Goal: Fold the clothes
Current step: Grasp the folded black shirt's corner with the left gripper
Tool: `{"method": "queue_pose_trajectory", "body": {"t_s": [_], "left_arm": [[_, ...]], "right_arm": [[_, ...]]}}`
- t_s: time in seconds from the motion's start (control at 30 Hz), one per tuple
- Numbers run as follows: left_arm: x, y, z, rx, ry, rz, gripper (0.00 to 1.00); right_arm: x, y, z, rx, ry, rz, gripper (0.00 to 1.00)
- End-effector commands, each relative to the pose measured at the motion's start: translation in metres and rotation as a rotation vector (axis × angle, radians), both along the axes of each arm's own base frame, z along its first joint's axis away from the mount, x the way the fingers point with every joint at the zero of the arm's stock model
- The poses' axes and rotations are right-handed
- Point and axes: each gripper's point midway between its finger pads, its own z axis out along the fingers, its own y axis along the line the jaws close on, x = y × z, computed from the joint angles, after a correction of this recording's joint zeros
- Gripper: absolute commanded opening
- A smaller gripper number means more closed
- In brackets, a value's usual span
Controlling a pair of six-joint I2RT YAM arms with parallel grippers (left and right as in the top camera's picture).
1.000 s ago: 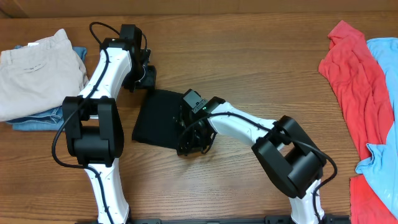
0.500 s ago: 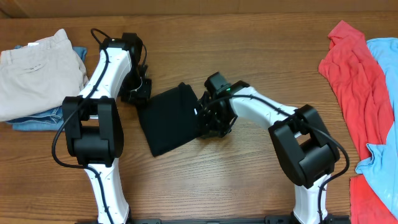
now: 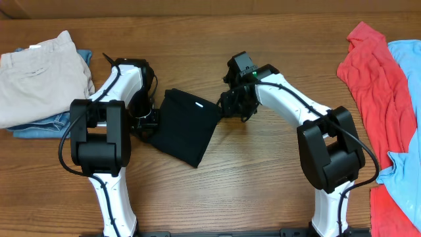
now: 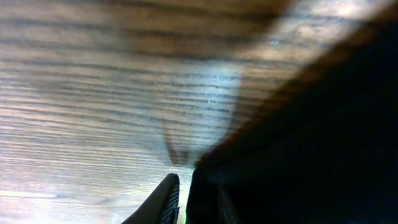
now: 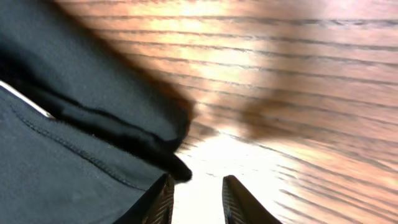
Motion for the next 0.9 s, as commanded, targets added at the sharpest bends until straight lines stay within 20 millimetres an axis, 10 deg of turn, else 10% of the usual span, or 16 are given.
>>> {"method": "queue_pose_trajectory", "body": {"t_s": [0.0,0.27,0.43,0.87], "left_arm": [[0.009,0.002,0.023,0.013,-0.088,0.038,0.25],[0.054,-0.001,0.091,-0.013,-0.426,0.046,0.81],[0.090,-0.022,0.106,-0.149,-0.604,-0.032,0.88],[0.124,-0.073,0.032,-0.463,-0.576,-0.151,0.88]], "right_arm": [[0.007,-0.004,0.003,-0.038,-0.030,0.012,0.30],[0.004,-0.006,0.002,-0.045,-0.015,0.012,0.29],[0.003,-0.007,0.002,-0.047,-0.010,0.012,0.30],[-0.002,-0.009,0.001,-0.056,0.009,0.012,0.30]]}}
